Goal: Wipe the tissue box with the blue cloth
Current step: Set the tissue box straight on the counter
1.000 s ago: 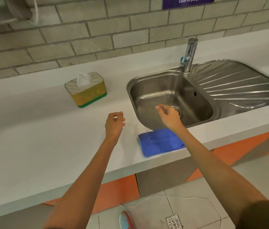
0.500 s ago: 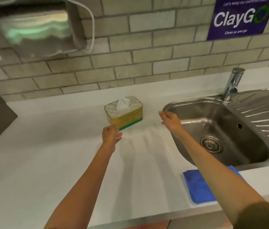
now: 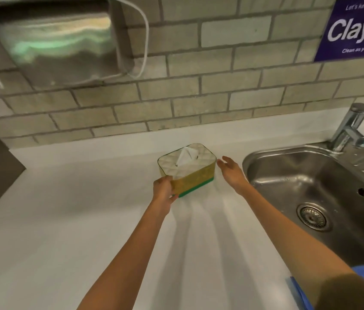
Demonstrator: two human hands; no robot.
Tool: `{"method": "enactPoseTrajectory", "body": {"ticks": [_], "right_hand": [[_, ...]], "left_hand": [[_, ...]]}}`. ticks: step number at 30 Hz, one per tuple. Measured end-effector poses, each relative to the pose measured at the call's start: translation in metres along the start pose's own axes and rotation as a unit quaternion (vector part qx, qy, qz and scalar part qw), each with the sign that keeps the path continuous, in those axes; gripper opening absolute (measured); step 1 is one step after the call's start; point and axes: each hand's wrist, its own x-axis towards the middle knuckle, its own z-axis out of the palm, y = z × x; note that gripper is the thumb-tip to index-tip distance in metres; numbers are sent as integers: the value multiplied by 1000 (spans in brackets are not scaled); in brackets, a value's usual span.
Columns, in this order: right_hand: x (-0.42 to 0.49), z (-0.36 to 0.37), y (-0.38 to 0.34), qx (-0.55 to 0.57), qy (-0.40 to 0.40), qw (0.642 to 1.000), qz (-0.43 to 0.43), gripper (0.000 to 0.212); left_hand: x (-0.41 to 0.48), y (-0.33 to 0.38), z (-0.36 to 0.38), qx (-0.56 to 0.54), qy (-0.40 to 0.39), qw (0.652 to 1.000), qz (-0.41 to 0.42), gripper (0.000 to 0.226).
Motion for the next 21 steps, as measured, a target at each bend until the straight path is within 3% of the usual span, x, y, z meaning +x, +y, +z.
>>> {"method": "enactPoseTrajectory", "body": {"ticks": [6, 12, 21], "right_hand": [[31, 14, 0, 12, 16, 1000, 5, 53], [52, 27, 2, 27, 44, 997, -51, 40], [82, 41, -12, 47, 21, 998, -43, 38]], "left_hand": [[28, 10, 0, -8, 17, 1000, -15, 13], [53, 28, 0, 1, 42, 999, 3, 14], [89, 50, 6, -18, 47, 999, 21, 41]]}}
